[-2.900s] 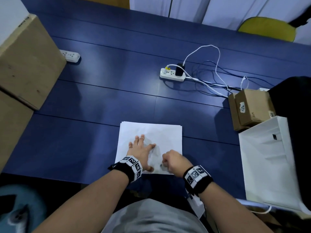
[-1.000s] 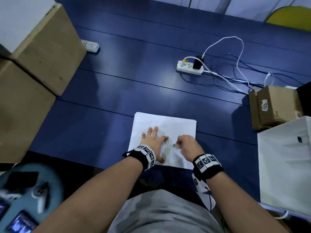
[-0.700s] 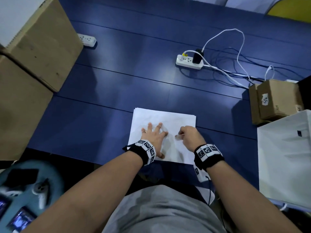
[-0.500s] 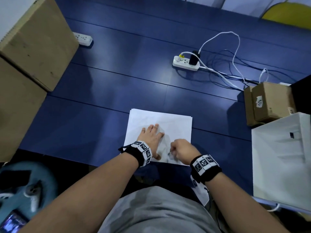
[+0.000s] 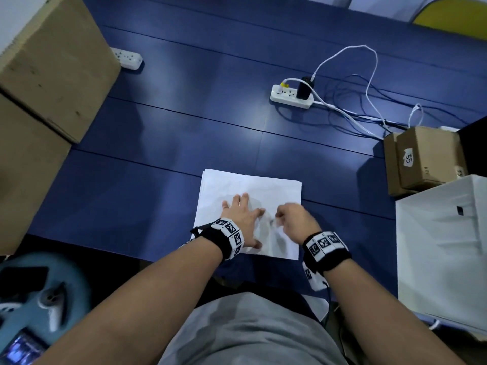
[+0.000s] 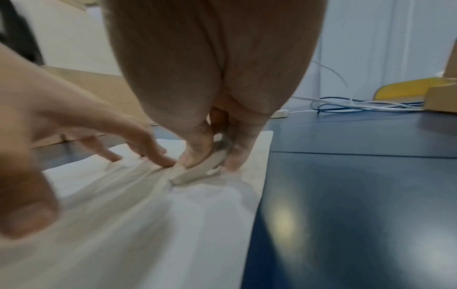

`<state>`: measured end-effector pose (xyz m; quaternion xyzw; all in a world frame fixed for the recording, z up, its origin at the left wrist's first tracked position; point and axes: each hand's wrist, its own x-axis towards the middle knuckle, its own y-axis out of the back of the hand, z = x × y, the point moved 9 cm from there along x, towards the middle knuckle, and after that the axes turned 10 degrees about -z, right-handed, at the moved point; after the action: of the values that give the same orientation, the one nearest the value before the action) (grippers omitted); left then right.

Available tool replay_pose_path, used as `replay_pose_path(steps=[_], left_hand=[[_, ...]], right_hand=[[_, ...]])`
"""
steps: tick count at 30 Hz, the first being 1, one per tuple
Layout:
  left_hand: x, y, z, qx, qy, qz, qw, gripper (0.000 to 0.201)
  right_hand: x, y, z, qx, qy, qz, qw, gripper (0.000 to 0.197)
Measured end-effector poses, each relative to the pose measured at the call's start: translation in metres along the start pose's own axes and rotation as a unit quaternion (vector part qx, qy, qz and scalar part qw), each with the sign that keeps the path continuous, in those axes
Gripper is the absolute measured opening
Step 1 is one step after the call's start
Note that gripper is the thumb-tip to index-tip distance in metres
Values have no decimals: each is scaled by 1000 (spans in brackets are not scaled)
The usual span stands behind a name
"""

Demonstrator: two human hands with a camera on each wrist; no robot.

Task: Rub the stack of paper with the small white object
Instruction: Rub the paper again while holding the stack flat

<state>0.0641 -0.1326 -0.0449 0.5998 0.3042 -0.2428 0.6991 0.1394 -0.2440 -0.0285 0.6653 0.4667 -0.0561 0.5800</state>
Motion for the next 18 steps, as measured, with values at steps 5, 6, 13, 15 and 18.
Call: replay_pose_path(steps=[5,6,13,15,18], left_hand=[[1,-2,1,-13,13,8,1000,102],[0,-3,1,-16,14,6,1000,103],[-1,-4,1,-18,20,-1,1000,103],[-1,-5,1,-17,22,-2,1000,103],[0,-5,0,-17,16,5,1000,103]], right_hand=[[-9,-4,-1,5,1,2,1000,17],[-15,-19,-7,-3,17,-53,998,16],[1,12,-1,-8,0,43,999,15],[1,12,4,9,-3,62,998,14],[-15,-24,-5,-14,15,-63,998,17]])
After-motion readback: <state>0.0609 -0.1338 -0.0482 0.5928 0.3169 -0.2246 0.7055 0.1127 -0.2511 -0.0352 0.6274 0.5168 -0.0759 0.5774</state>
